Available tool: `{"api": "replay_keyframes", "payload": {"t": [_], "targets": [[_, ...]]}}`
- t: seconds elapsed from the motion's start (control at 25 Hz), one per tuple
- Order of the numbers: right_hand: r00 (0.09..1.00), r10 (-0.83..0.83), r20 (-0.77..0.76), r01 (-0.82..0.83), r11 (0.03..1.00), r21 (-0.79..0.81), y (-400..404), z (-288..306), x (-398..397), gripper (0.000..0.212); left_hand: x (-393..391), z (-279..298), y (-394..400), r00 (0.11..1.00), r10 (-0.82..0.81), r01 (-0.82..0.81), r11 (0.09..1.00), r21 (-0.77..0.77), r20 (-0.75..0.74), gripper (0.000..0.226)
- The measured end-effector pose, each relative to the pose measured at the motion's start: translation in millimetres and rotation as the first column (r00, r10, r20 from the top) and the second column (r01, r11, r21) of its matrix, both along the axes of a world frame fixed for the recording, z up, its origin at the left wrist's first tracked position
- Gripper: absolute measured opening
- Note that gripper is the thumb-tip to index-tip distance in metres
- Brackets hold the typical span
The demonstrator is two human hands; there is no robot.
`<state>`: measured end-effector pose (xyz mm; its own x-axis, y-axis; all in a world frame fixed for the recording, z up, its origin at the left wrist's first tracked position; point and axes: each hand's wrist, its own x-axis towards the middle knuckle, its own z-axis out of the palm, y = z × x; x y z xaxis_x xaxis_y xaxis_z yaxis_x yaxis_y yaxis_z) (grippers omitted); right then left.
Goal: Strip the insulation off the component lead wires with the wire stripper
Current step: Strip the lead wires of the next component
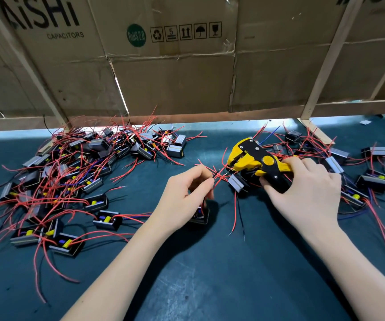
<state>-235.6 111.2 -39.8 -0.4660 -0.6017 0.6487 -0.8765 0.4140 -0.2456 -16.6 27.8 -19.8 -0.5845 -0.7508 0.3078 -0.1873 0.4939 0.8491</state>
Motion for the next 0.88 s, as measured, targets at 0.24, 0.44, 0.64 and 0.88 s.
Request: {"api": "replay_keyframes", "payload": {"t": [0.24, 0.44, 0.64, 0.88], "targets": [[0.987, 0.016, -0.163, -0.017, 1.0, -0.003, -2, -3, 7, 0.047, -2, -8, -3, 1.0, -0.014, 0.014, 0.998, 0.067, -0.001, 0.023], [0.978, 0.059, -0.2, -0.064, 0.998, -0.017, -3, -3, 11, 0.043, -3, -12, -5, 1.0, -0.019, 0.017, 0.994, 0.106, 0.016, 0.024], [0.984, 0.049, -0.171, -0.051, 0.999, -0.006, -3, -3, 8, 0.045, -3, -14, -5, 0.999, -0.02, 0.017, 0.994, 0.106, 0.031, 0.022], [0.997, -0.036, -0.074, 0.039, 0.999, 0.038, -2, -2, -3, 0.052, -1, -10, -5, 0.992, -0.13, 0.127, 0.981, 0.145, 0.008, 0.011]]}}
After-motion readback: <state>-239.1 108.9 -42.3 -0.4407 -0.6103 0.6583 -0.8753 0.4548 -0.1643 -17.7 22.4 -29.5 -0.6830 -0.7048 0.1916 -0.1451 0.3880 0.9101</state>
